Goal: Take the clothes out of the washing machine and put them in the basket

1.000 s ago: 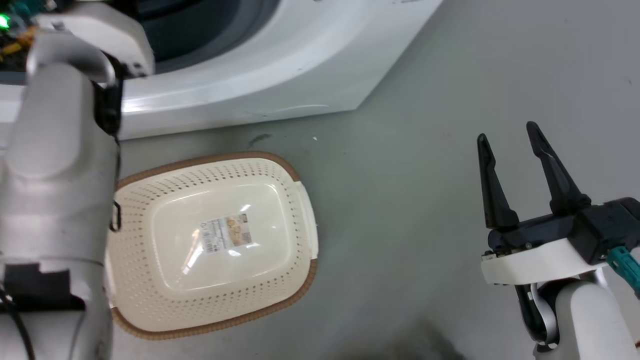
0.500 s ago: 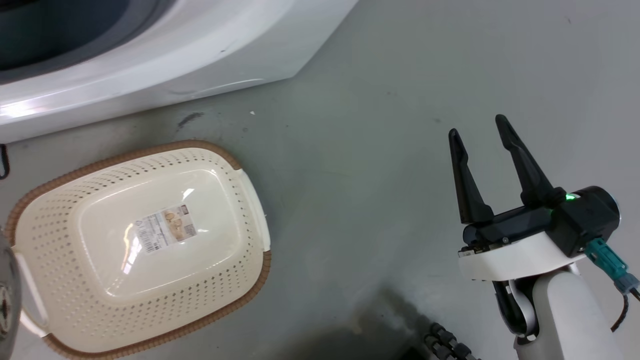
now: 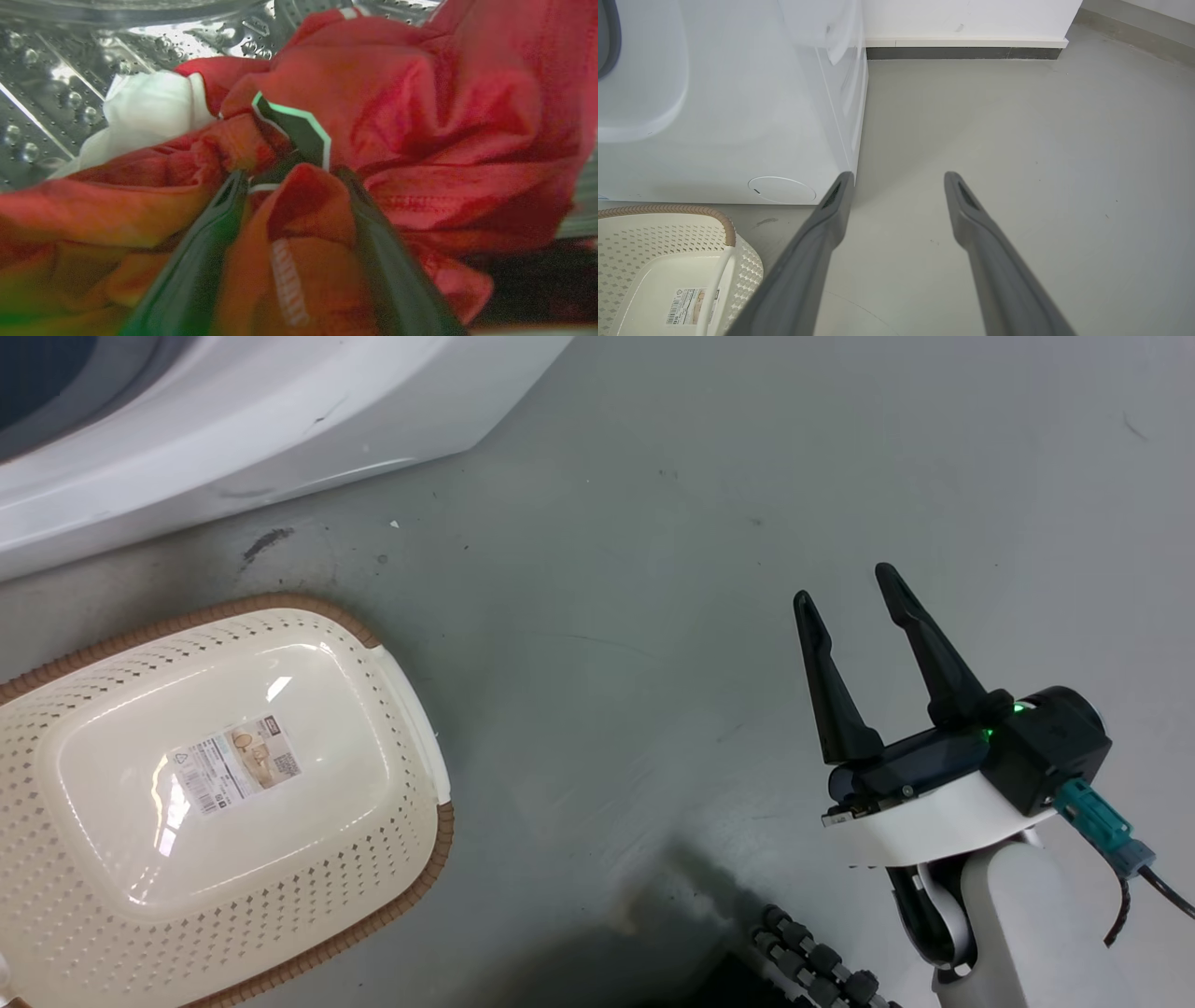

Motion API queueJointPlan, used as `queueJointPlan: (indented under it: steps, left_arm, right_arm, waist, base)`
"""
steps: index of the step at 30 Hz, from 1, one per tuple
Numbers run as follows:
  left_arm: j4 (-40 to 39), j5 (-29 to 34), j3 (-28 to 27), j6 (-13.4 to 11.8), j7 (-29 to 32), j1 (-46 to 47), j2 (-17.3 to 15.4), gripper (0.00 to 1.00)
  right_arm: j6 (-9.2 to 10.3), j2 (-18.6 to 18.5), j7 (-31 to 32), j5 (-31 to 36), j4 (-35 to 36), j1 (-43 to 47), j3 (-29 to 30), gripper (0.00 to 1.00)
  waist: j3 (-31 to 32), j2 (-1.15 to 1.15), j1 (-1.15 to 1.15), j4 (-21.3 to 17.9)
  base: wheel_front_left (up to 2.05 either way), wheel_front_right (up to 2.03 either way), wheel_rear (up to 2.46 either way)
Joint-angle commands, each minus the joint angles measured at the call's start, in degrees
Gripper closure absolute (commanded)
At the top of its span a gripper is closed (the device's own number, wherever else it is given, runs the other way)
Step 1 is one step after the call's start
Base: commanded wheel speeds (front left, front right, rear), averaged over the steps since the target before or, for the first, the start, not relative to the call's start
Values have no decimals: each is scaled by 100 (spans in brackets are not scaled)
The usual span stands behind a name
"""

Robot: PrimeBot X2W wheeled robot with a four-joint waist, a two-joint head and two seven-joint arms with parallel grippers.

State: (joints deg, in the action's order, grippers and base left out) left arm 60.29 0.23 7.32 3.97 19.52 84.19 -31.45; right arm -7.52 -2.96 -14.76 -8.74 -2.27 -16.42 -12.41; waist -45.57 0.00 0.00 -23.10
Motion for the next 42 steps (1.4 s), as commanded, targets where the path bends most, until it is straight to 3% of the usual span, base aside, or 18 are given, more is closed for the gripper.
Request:
queueJointPlan:
  steps: [1, 2, 10, 22, 27, 36, 42]
  left_arm:
    - [84, -9, 38, 14, 118, -86, 16, 51]
    - [39, -28, 26, -9, 146, -88, 10, 100]
    - [-426, -145, -31, -200, -41, -269, 25, 100]
    - [-1258, -484, -310, -688, -2334, -1206, 197, 100]
    - [-1217, -652, -390, -725, -3125, -1685, 302, 100]
    - [-1355, -1023, -625, -710, -3470, -2766, 616, 100]
    - [-1896, -1229, -812, -661, -3482, -3616, 945, 100]
  right_arm:
    - [6, 15, -30, -50, -36, -86, -17, 0]
    - [6, 14, -35, -57, -52, -94, -21, 0]
    - [6, 15, -45, -109, -127, -192, -64, 0]
    - [6, 14, -45, -29, -173, -168, 140, 0]
    - [6, 12, -43, 27, -207, -4, 240, 0]
    - [6, 11, 110, 126, -217, 366, 427, 0]
    - [6, 11, 319, 334, -131, 662, 588, 0]
  waist:
    - [-26, 0, 0, -18]
    - [-34, 0, 0, -21]
    - [28, 0, 0, 10]
    - [514, 0, 0, 196]
    - [940, 0, 0, 280]
    - [1878, 0, 0, 479]
    - [2509, 0, 0, 683]
  base:
    - [0, 0, 0]
    - [0, 0, 0]
    - [0, 0, 0]
    - [0, 0, 0]
    - [0, 0, 0]
    - [0, 0, 0]
    - [0, 0, 0]
